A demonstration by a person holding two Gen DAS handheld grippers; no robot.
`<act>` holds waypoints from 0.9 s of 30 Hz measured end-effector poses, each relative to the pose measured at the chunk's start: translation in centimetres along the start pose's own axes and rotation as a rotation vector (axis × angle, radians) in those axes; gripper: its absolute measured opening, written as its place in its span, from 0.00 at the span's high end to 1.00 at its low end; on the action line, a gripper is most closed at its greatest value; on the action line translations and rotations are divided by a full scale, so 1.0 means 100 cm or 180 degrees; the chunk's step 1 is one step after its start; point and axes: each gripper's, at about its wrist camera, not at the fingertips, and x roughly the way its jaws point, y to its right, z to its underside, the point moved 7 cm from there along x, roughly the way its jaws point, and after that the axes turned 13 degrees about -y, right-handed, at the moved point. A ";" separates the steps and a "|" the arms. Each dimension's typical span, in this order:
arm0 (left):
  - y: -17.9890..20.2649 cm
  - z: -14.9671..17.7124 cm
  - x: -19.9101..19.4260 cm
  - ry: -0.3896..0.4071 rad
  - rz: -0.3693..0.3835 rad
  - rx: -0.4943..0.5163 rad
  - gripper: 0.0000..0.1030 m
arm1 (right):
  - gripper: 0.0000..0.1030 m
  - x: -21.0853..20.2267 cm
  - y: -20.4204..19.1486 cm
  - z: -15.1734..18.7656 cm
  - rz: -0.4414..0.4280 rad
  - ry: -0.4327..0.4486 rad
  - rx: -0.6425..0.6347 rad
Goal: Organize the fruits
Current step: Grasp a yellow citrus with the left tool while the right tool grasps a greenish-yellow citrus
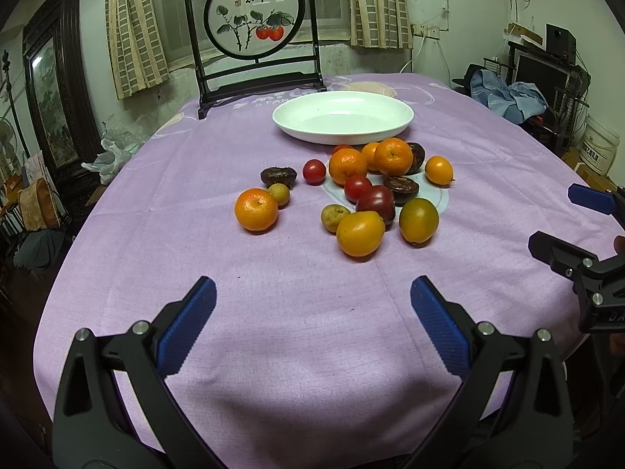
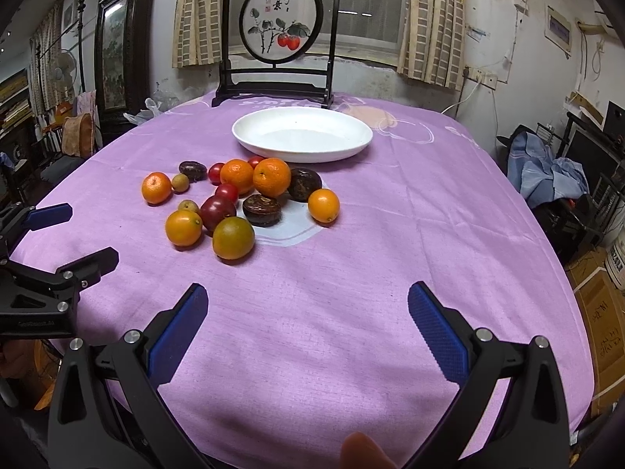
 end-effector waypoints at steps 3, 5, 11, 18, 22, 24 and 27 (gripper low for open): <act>-0.001 0.001 0.002 -0.0016 0.0004 -0.0005 0.02 | 0.01 0.004 -0.001 -0.001 -0.0019 -0.0020 0.0014; -0.001 0.000 0.004 -0.0029 0.0004 -0.0011 0.02 | 0.01 0.005 0.000 -0.002 -0.0065 -0.0009 0.0050; -0.014 0.003 0.012 -0.0077 0.0007 -0.0115 0.02 | 0.01 0.007 -0.007 -0.002 -0.0593 0.0189 0.0174; -0.038 0.010 0.031 -0.0171 0.0019 -0.0261 0.02 | 0.01 0.039 -0.024 -0.005 -0.0683 -0.0170 0.0073; -0.043 0.011 0.037 -0.0190 0.0101 -0.0288 0.02 | 0.09 0.053 -0.033 -0.021 -0.0623 -0.0231 -0.0036; -0.043 0.012 0.040 -0.0192 0.0137 -0.0257 0.02 | 0.20 0.064 -0.038 -0.027 -0.0682 -0.0326 -0.0076; -0.040 0.011 0.043 -0.0188 0.0164 -0.0181 0.02 | 0.23 0.082 -0.043 -0.034 -0.0828 -0.0528 -0.0086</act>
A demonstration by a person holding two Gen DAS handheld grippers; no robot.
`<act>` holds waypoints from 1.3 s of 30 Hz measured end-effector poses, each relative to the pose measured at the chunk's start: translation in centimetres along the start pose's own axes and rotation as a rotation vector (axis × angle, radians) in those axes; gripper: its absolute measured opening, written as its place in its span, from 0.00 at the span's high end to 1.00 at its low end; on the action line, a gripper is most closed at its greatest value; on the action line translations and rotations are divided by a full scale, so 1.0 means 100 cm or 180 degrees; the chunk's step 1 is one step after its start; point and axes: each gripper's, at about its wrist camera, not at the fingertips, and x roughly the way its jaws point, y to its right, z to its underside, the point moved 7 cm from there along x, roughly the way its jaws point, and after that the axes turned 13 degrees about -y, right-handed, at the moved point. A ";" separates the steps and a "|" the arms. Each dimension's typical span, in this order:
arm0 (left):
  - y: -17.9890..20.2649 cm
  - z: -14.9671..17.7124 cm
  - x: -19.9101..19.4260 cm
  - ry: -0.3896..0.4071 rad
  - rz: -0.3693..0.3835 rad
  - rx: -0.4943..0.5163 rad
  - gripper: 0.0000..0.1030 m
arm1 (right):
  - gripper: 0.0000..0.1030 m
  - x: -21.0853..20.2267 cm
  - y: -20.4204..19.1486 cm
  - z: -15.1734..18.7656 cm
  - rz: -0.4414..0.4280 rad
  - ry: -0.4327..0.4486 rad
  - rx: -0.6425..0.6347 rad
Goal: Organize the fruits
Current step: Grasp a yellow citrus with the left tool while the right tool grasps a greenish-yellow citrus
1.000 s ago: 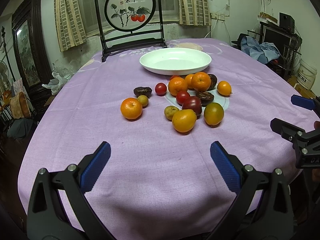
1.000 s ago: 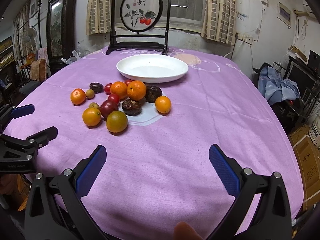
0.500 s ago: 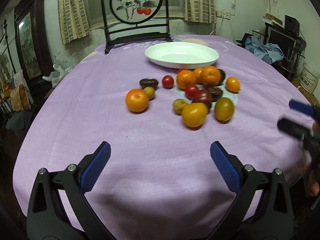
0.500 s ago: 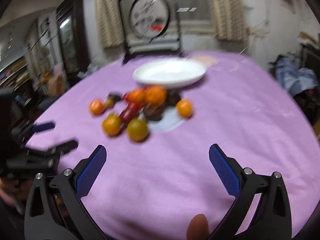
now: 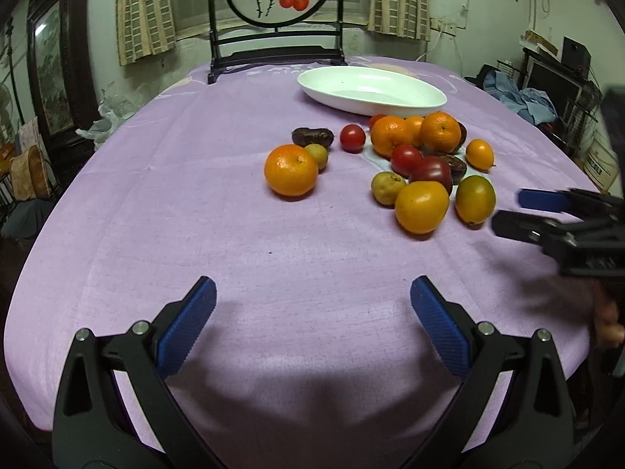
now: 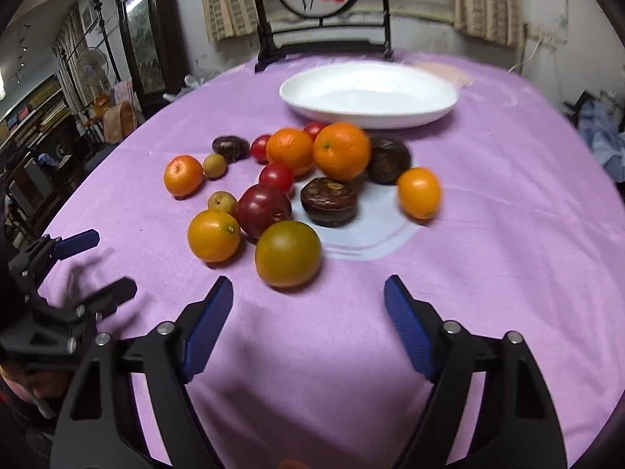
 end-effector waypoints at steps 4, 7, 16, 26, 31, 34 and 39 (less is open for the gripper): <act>0.003 -0.003 0.000 0.0014 0.0053 0.0078 0.02 | 0.33 0.011 -0.005 -0.009 -0.0164 -0.0121 -0.0052; 0.008 -0.007 0.000 0.0034 0.0122 0.0123 0.02 | 0.50 0.018 -0.006 -0.013 -0.0151 -0.0183 -0.0110; 0.040 -0.033 0.011 -0.0096 0.0495 0.0308 0.27 | 0.61 -0.005 0.011 -0.010 -0.0621 0.0138 0.0061; 0.067 -0.054 0.035 -0.0375 0.0519 0.0384 0.45 | 0.61 -0.012 0.013 -0.011 -0.0766 0.0252 0.0080; 0.072 -0.055 0.041 -0.0465 0.0509 0.0433 0.60 | 0.61 -0.012 0.012 -0.011 -0.0813 0.0268 0.0085; 0.073 -0.054 0.042 -0.0464 0.0478 0.0451 0.60 | 0.61 -0.013 0.014 -0.011 -0.0824 0.0280 0.0112; 0.067 -0.053 0.033 -0.0386 0.0581 0.0410 0.60 | 0.61 -0.014 0.013 -0.012 -0.0831 0.0298 0.0101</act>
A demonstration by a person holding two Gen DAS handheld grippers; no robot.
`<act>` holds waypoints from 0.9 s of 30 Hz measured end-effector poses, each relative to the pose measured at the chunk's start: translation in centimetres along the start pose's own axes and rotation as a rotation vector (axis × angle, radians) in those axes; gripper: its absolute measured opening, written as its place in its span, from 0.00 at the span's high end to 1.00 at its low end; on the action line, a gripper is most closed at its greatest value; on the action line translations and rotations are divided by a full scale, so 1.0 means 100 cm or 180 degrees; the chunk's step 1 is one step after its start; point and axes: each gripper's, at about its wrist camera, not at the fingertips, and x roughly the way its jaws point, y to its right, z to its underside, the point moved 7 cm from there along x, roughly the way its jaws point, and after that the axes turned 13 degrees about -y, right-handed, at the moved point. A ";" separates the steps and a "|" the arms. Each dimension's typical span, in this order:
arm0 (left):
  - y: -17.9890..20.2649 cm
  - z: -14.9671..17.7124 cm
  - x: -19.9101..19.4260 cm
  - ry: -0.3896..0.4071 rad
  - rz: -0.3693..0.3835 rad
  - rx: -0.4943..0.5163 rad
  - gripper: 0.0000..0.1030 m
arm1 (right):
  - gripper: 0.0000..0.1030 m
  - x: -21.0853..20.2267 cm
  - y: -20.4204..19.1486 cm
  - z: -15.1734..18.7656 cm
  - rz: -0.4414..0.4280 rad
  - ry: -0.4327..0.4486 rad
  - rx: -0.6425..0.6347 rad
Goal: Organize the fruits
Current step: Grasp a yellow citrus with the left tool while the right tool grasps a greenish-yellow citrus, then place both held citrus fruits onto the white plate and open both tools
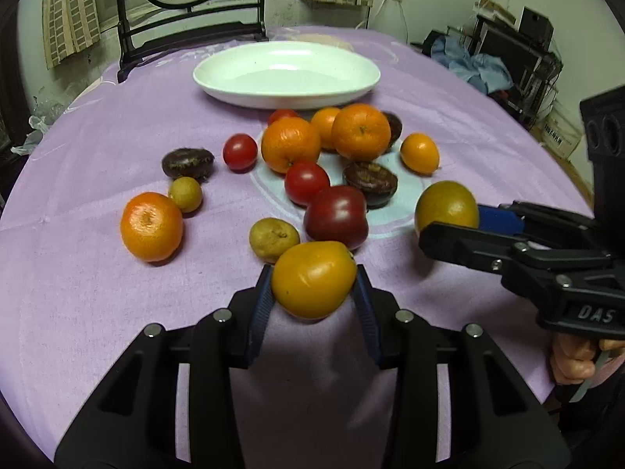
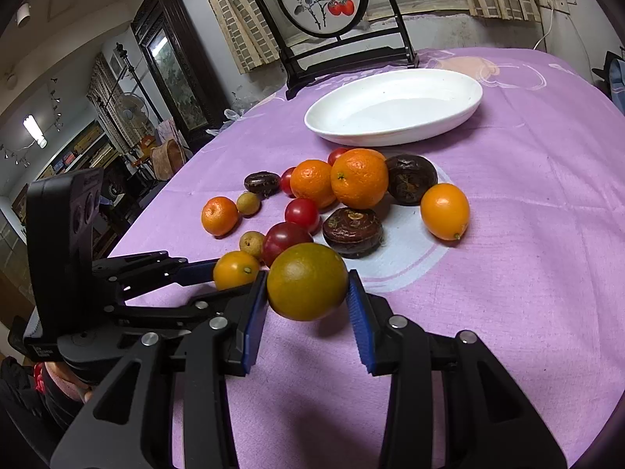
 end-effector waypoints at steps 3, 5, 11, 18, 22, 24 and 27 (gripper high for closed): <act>-0.005 -0.010 -0.017 0.0176 0.0094 0.0016 0.60 | 0.61 -0.003 -0.001 -0.002 -0.0074 -0.0007 -0.0040; -0.011 -0.030 -0.028 0.0319 0.0071 0.0027 0.60 | 0.61 -0.007 0.001 -0.013 -0.0012 0.0018 -0.0062; -0.030 -0.136 -0.023 0.0571 -0.0012 -0.0120 0.60 | 0.61 -0.015 0.036 -0.105 0.0478 0.0405 0.0050; -0.046 -0.208 0.044 0.0103 -0.0163 -0.0358 0.60 | 0.61 0.051 0.102 -0.174 0.0597 0.0005 0.0454; -0.050 -0.211 0.065 -0.0074 -0.0232 -0.0348 0.60 | 0.61 0.071 0.110 -0.184 0.0691 -0.0188 0.0406; -0.051 -0.211 0.073 -0.0166 -0.0252 -0.0343 0.60 | 0.61 0.078 0.113 -0.183 0.0699 -0.0279 0.0406; -0.055 -0.208 0.083 -0.0258 -0.0224 -0.0385 0.59 | 0.58 0.082 0.111 -0.182 0.0783 -0.0344 0.0318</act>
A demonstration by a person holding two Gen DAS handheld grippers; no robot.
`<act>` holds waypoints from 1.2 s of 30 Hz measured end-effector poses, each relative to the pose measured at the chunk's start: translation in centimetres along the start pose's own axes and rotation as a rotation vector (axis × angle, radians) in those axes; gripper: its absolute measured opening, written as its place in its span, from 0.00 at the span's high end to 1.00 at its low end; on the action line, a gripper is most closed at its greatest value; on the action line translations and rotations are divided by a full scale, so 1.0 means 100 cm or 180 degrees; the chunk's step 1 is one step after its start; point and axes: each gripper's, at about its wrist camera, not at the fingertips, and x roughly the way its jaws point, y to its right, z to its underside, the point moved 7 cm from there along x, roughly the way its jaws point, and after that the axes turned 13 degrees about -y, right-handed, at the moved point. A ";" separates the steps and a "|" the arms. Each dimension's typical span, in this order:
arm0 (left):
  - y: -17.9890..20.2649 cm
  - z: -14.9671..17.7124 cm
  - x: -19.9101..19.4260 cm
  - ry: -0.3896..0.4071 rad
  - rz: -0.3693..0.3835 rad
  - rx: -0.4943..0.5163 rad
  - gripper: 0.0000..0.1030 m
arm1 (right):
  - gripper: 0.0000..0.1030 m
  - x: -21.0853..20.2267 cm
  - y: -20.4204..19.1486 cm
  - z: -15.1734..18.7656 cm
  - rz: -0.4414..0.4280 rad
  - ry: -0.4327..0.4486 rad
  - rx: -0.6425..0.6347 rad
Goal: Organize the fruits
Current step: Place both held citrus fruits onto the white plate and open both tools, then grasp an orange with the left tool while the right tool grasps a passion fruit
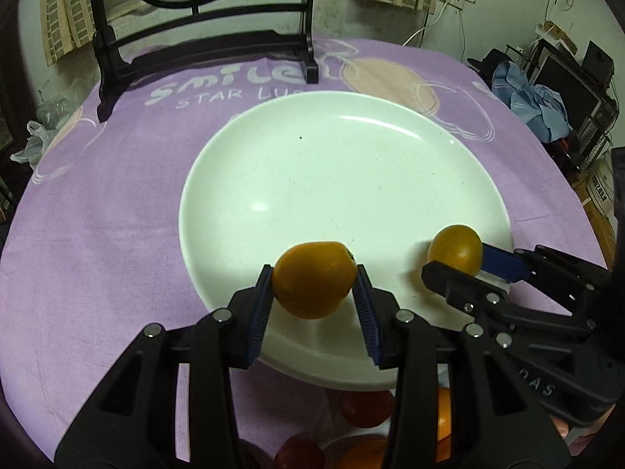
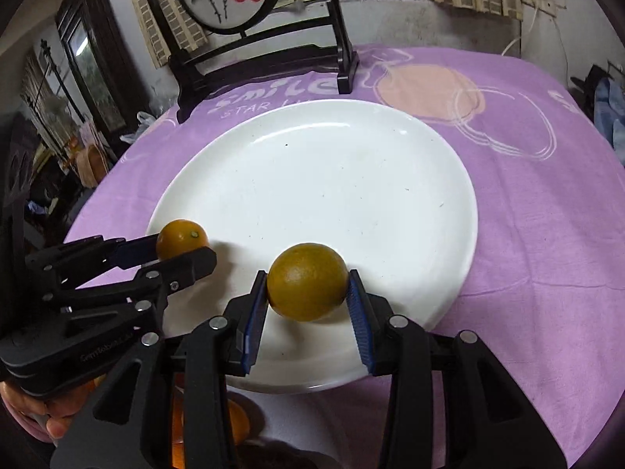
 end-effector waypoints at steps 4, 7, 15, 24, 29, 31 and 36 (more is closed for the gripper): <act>-0.010 0.004 -0.020 0.0182 -0.0081 -0.0080 0.31 | 0.51 -0.014 -0.008 0.010 0.0006 0.0004 -0.0065; -0.022 0.014 -0.059 0.0502 -0.0048 -0.0138 0.12 | 0.41 -0.044 -0.018 0.023 0.0009 0.0264 -0.0161; -0.077 0.082 -0.087 0.0677 -0.0199 -0.0307 0.06 | 0.37 -0.083 -0.050 0.083 -0.0154 0.0613 -0.0611; -0.133 0.147 -0.089 0.0736 0.0124 -0.0901 0.06 | 0.37 -0.082 -0.061 0.116 -0.0260 0.0496 -0.0703; -0.117 0.150 -0.089 0.0719 0.0086 -0.0725 0.06 | 0.37 -0.078 -0.066 0.128 -0.0344 0.0348 -0.0702; -0.112 0.150 -0.089 0.0715 0.0066 -0.0652 0.06 | 0.37 -0.076 -0.065 0.135 -0.0429 0.0261 -0.0668; -0.103 0.155 -0.086 0.0665 0.0023 -0.0476 0.06 | 0.50 -0.066 -0.064 0.147 -0.0415 0.0074 -0.0669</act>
